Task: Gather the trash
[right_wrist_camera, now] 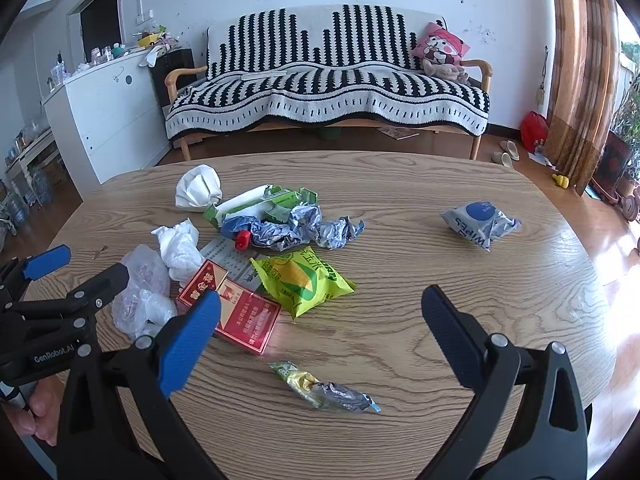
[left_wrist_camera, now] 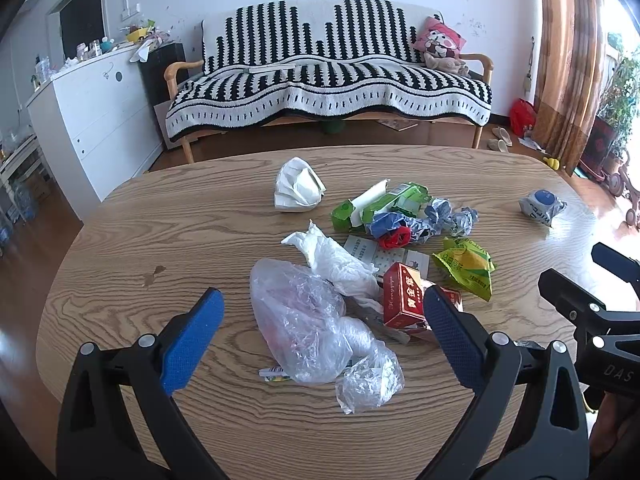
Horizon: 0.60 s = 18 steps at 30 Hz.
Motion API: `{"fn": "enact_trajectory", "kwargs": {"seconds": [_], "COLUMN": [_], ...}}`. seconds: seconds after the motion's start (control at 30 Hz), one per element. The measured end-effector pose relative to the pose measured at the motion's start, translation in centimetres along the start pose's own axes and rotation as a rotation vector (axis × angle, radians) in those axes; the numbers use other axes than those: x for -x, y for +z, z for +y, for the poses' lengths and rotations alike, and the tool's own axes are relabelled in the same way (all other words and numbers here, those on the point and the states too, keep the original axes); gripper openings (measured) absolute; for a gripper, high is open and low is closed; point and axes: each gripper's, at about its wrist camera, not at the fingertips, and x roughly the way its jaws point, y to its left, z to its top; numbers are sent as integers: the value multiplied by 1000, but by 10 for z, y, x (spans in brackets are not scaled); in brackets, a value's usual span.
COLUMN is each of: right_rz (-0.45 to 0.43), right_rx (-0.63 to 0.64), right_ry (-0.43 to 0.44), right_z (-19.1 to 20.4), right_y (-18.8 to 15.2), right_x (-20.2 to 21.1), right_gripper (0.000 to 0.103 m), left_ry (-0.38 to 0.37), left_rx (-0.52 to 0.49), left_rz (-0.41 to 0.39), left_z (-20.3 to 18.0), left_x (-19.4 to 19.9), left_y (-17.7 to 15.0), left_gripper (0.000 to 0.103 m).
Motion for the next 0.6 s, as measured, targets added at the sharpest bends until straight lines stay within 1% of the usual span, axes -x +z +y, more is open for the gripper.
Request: {"fn": "enact_trajectory", "kwargs": {"seconds": [0.6], "right_rz": [-1], "right_rx": [-1], "right_ry": [1], "right_z": [-1], "right_y": [0], "right_x": [0], "right_gripper": [97], "left_ry": [-1], "left_rx": [0], "left_rz": [2], "left_z": [2], "left_x": [0], "left_y": [0], "left_gripper": [97]}}
